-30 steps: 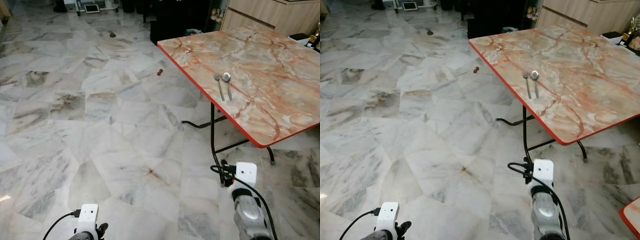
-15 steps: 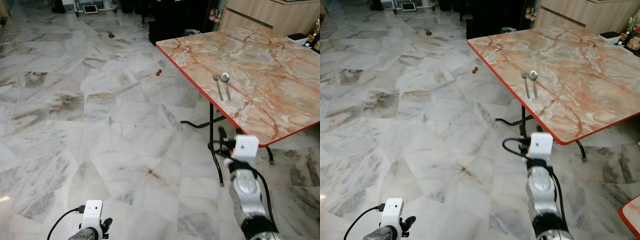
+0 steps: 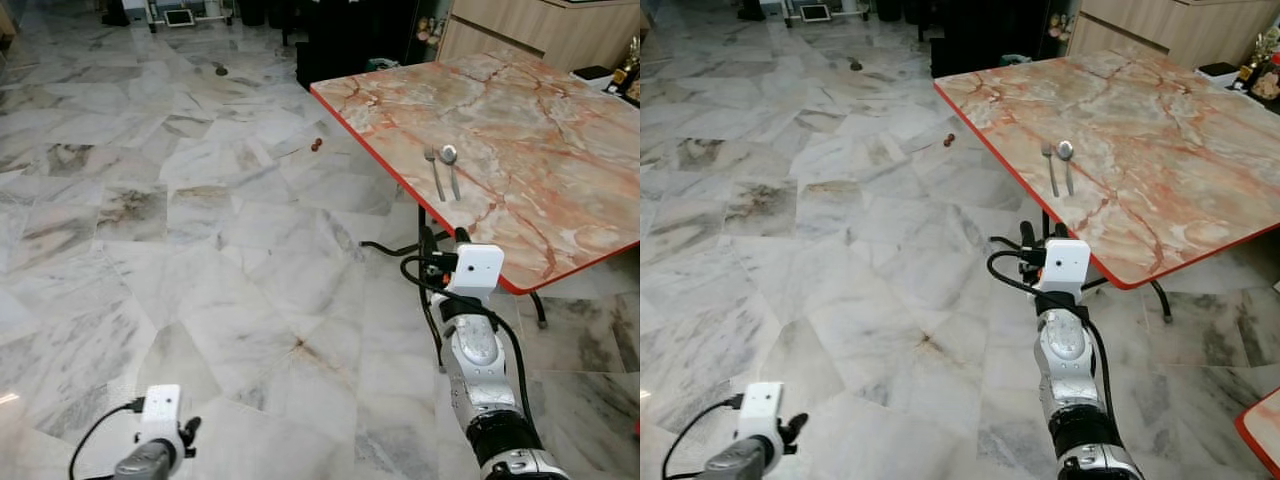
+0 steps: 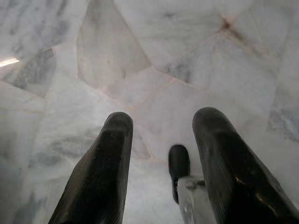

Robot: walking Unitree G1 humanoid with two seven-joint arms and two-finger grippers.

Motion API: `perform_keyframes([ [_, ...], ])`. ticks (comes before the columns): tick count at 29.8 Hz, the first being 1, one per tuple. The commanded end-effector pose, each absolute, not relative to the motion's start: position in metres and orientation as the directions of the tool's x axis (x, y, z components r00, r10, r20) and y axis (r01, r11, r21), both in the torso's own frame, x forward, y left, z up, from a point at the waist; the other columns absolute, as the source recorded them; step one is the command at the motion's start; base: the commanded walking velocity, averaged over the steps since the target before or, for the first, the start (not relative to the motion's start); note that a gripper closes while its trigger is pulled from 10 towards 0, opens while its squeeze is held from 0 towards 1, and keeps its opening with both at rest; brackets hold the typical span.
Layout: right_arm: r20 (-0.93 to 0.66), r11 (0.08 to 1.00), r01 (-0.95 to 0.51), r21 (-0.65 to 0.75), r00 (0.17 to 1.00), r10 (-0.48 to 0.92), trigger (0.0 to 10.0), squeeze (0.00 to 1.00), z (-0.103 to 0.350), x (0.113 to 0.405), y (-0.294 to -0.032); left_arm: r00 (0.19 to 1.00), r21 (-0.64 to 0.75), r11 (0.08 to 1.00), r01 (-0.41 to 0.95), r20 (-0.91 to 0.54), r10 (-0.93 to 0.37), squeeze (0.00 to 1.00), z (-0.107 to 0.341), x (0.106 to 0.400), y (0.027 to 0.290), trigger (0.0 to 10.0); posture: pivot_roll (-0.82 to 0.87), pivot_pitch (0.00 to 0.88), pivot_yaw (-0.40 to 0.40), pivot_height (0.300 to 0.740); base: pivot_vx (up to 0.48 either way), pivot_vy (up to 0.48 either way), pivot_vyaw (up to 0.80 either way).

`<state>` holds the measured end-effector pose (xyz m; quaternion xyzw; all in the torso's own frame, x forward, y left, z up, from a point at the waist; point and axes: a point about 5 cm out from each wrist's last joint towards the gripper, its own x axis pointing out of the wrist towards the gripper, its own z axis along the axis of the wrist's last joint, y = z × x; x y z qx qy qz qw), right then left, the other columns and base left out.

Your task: Setting the table

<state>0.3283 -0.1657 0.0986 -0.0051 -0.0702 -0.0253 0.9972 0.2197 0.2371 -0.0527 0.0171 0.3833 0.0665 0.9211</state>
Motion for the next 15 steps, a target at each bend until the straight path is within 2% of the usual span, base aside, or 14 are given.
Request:
perform_keyframes([
  [1, 0.131, 0.998, 0.06, 0.014, 0.99, -0.061, 10.0, 0.0, 0.101, 0.331, -0.166, 0.677, 0.072, 0.99, -0.118, -0.724, 0.133, 0.0, -0.056, 0.216, 0.234, 10.0, 0.03, 0.0, -0.044, 0.74, 0.0, 0.345, -0.8],
  [15, 0.135, 0.999, 0.034, 0.007, 0.99, -0.034, 10.0, 0.0, 0.108, 0.336, -0.159, 0.638, 0.065, 0.988, -0.142, -0.757, 0.141, 0.0, -0.068, 0.199, 0.228, 10.0, 0.03, 0.0, -0.043, 0.74, 0.0, 0.336, -0.8],
])
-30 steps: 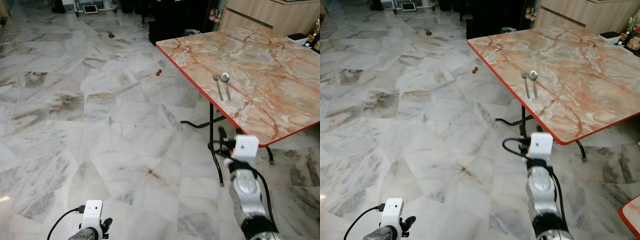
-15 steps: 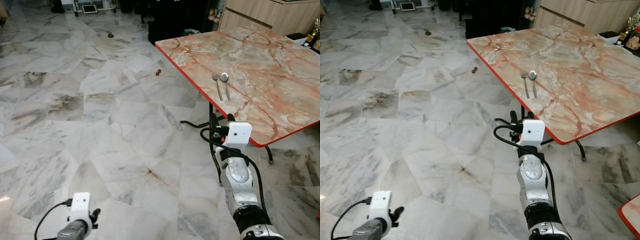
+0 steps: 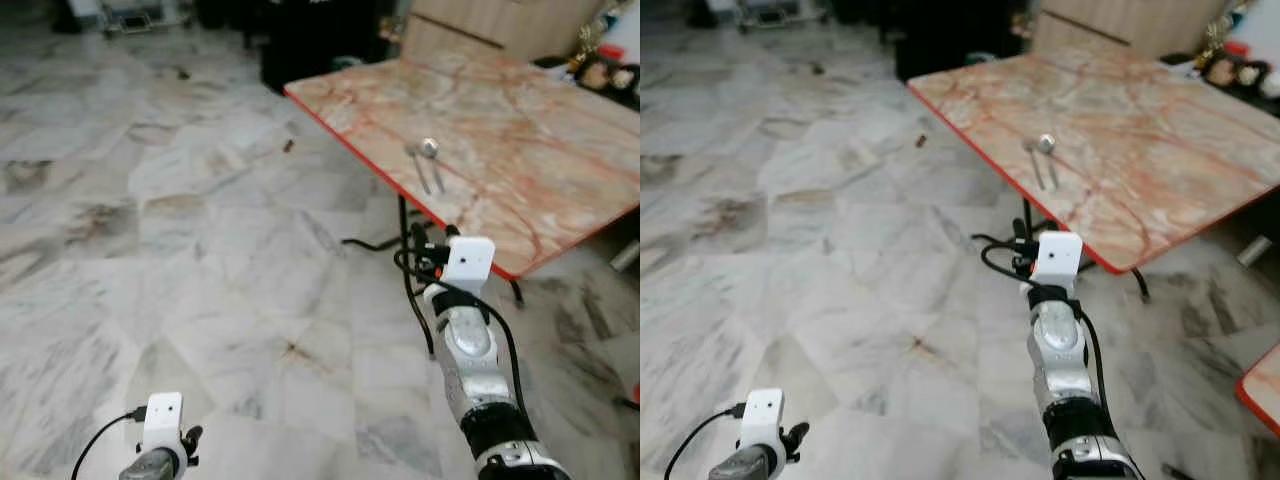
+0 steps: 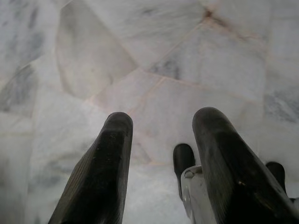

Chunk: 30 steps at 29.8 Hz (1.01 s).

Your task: Setting the table

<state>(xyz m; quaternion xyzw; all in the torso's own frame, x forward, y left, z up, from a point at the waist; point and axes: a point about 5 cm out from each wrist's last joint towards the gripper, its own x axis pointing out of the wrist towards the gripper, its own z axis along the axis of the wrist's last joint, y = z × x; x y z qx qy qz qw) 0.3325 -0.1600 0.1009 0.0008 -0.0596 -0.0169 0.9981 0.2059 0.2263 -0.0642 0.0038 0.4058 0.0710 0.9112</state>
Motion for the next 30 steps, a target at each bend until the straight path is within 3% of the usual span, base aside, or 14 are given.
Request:
perform_keyframes([
  [1, 0.134, 0.999, 0.032, 0.009, 0.99, -0.033, 10.0, 0.0, 0.107, 0.336, -0.159, 0.636, 0.063, 0.987, -0.146, -0.758, 0.142, 0.0, -0.068, 0.199, 0.228, 10.0, 0.03, 0.0, -0.042, 0.74, 0.0, 0.307, -0.8],
  [19, 0.147, 0.999, -0.02, 0.041, 0.989, 0.014, 10.0, 0.0, 0.11, 0.336, -0.148, 0.653, 0.041, 0.982, -0.187, -0.742, 0.155, 0.0, -0.066, 0.199, 0.232, 10.0, 0.04, 0.0, -0.041, 0.74, 0.0, 0.015, -0.04],
  [27, 0.166, 0.998, -0.042, 0.041, 0.986, 0.035, 10.0, 0.0, 0.113, 0.337, -0.146, 0.649, 0.046, 0.979, -0.196, -0.743, 0.165, 0.0, -0.067, 0.196, 0.235, 10.0, 0.04, 0.0, -0.043, 0.74, 0.252, 0.0, 0.0],
  [30, 0.17, 0.998, -0.051, 0.041, 0.984, 0.044, 10.0, 0.0, 0.113, 0.337, -0.145, 0.65, 0.047, 0.979, -0.197, -0.742, 0.166, 0.0, -0.067, 0.196, 0.236, 10.0, 0.04, 0.0, -0.043, 0.74, 0.293, 0.0, 0.73],
])
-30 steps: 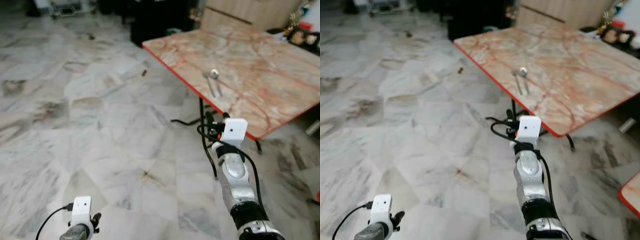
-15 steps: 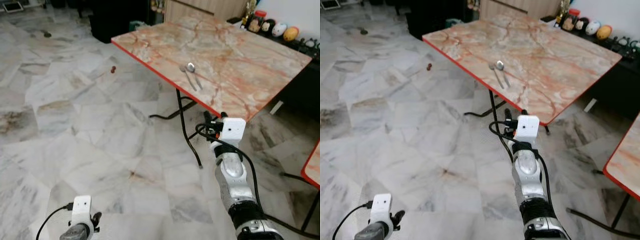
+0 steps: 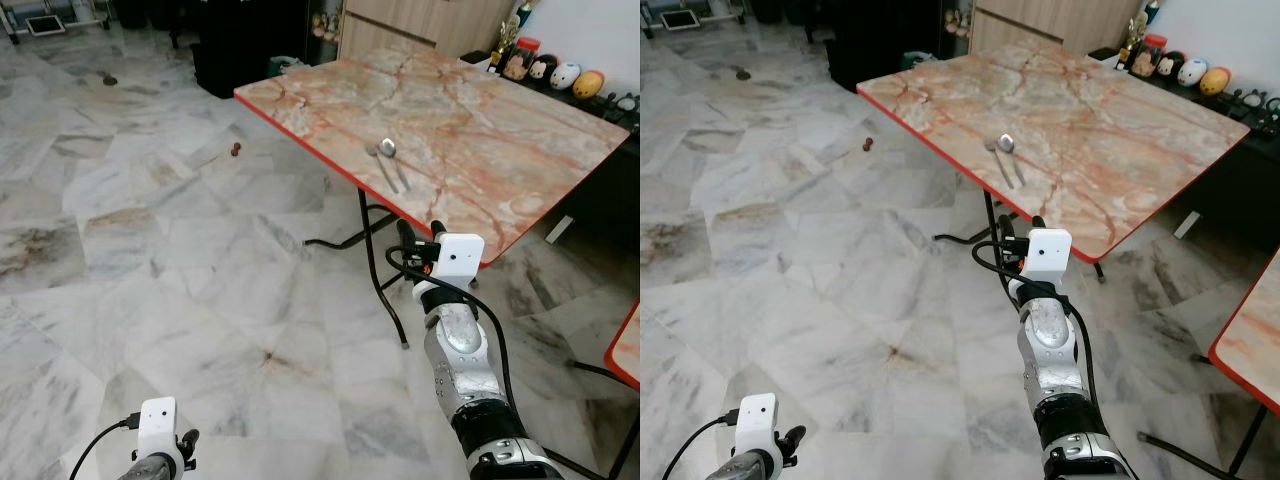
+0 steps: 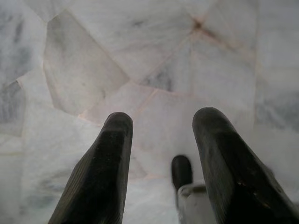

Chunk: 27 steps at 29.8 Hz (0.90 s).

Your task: Setting the table

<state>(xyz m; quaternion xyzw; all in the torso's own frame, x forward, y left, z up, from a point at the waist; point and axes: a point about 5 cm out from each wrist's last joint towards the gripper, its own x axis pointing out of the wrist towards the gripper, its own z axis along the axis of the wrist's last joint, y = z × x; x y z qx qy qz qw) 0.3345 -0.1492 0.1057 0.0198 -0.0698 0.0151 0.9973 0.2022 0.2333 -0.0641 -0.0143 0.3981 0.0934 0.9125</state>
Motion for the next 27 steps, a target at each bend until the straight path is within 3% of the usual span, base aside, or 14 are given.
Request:
perform_keyframes([
  [1, 0.17, 0.998, -0.051, 0.041, 0.984, 0.044, 10.0, 0.0, 0.1135, 0.3367, -0.145, 0.65, 0.047, 0.979, -0.197, -0.742, 0.166, 0.0, -0.0672, 0.1955, 0.2361, 10.0, 0.04, 0.0, -0.043, 0.74, 0.3, 0.0, 0.8],
  [27, 0.179, 0.994, -0.083, 0.077, 0.981, 0.068, 10.0, 0.0, 0.1179, 0.338, -0.1383, 0.663, 0.044, 0.977, -0.209, -0.728, 0.175, 0.0, -0.0641, 0.1991, 0.2396, 10.0, 0.03, 0.0, -0.04, 0.74, 0.324, 0.0, 0.03],
])
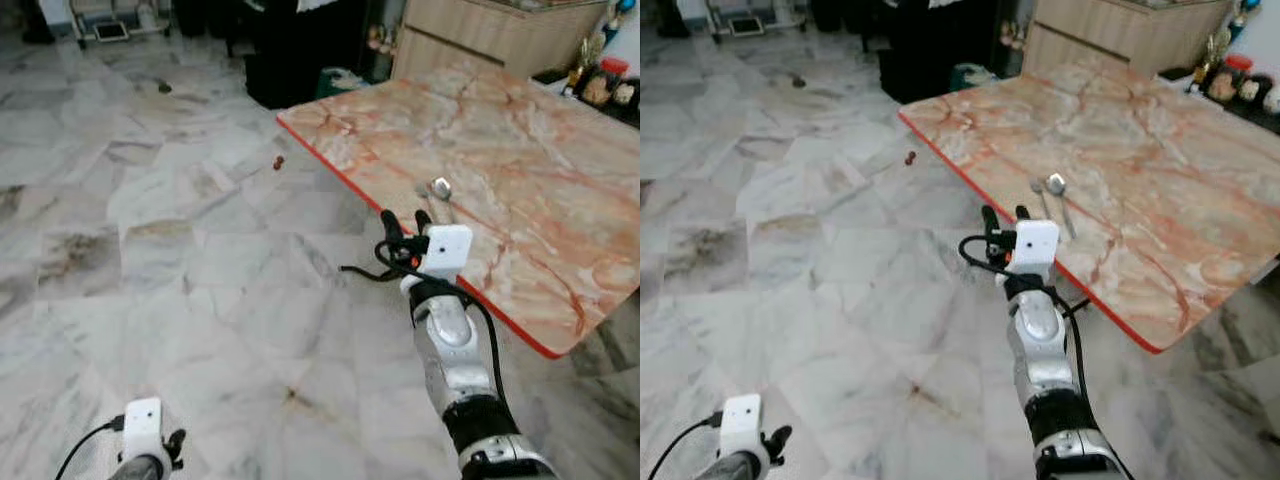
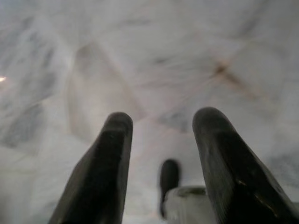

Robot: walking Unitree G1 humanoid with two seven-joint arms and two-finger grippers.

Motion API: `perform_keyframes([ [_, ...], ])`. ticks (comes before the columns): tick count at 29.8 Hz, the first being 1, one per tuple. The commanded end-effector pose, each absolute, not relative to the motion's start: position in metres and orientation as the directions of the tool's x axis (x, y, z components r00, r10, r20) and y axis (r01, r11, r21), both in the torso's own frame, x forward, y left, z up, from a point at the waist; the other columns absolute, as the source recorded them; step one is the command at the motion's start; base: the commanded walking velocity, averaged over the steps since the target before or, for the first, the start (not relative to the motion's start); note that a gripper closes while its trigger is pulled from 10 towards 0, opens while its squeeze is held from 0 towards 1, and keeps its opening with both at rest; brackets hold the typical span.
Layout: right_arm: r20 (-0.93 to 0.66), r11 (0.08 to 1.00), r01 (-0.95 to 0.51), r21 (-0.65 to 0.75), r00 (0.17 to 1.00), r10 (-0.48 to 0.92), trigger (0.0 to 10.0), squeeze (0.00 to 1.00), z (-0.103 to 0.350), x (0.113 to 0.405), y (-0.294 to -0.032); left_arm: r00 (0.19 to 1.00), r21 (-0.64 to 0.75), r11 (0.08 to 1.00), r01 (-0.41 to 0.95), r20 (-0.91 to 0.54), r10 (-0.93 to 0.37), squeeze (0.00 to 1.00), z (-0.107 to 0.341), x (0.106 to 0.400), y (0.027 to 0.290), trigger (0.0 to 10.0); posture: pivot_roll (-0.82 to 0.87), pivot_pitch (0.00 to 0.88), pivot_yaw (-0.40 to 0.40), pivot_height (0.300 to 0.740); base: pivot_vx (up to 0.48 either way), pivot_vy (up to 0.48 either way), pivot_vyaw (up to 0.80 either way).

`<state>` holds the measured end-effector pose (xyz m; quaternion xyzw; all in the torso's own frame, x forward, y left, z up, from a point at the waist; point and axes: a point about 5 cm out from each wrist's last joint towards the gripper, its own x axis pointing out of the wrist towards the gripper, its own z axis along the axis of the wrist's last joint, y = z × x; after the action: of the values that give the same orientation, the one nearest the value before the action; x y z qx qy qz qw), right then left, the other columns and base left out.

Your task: Setting the table

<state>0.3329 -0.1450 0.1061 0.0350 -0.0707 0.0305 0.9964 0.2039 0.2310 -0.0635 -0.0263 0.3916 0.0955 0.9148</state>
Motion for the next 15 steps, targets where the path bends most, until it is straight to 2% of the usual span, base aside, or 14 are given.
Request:
perform_keyframes([
  [1, 0.177, 0.994, -0.073, 0.084, 0.983, 0.057, 10.0, 0.0, 0.1182, 0.3385, -0.1388, 0.663, 0.043, 0.977, -0.208, -0.728, 0.173, 0.0, -0.0641, 0.199, 0.2395, 10.0, 0.03, 0.0, -0.038, 0.74, 0.33, 0.0, 0.0],
  [15, 0.179, 0.994, -0.083, 0.074, 0.982, 0.069, 10.0, 0.0, 0.1196, 0.3394, -0.1376, 0.664, 0.044, 0.978, -0.206, -0.727, 0.172, 0.0, -0.0636, 0.1992, 0.2407, 10.0, 0.03, 0.0, -0.037, 0.74, 0.336, 0.0, 0.0],
])
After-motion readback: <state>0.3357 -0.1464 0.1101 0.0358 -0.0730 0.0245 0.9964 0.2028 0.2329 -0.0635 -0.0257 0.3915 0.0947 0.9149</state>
